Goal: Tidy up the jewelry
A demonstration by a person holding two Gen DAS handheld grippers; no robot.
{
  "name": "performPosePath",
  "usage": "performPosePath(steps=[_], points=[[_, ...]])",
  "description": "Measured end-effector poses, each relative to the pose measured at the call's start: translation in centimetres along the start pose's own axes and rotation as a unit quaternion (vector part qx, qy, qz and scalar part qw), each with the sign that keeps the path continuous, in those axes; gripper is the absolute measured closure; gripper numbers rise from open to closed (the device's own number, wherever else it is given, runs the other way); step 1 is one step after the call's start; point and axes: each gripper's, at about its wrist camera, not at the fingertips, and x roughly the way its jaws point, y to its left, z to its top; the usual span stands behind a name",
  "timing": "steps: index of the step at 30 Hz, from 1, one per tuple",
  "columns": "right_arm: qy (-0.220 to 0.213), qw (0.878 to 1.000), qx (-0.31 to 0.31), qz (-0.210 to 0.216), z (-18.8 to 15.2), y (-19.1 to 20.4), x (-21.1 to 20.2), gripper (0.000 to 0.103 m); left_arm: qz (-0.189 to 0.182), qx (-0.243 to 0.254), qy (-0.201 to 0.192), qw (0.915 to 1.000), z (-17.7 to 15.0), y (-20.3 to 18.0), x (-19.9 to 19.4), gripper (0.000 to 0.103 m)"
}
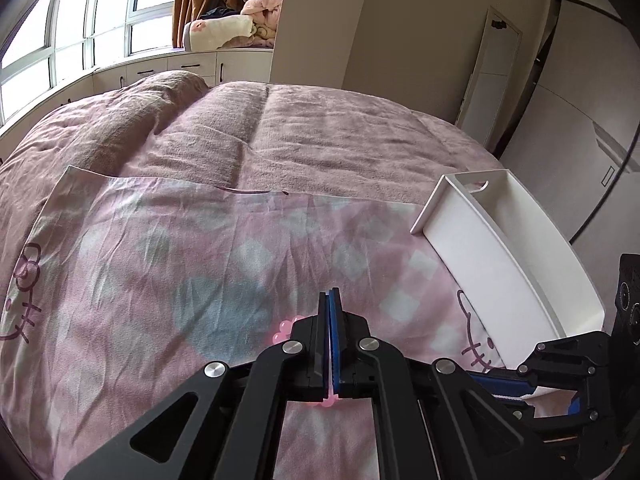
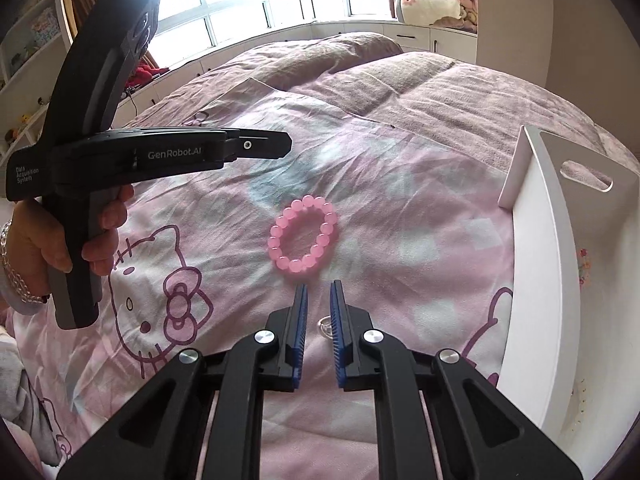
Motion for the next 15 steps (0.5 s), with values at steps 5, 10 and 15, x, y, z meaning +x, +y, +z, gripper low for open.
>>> performPosePath(steps=[5, 10, 15], points=[[0.006, 1.0, -0.01, -0.011, -0.7, 0.5, -1.2, 0.089, 0.007, 0.009, 0.003, 0.9999, -0.2, -1.3, -0.5, 0.097], [0.016, 1.0, -0.014, -0.023, -1.3, 0.6, -0.8, 0.068, 0.028, 0.03, 0.026, 0.9988, -1.4, -1.7, 0.7, 0.079], [0.033, 0.999, -0.015, -0.026, -1.5, 0.7, 1.1, 0.066, 0.041, 0.036, 0.035, 0.9979, -2.5, -1.4, 2.0, 0.059]])
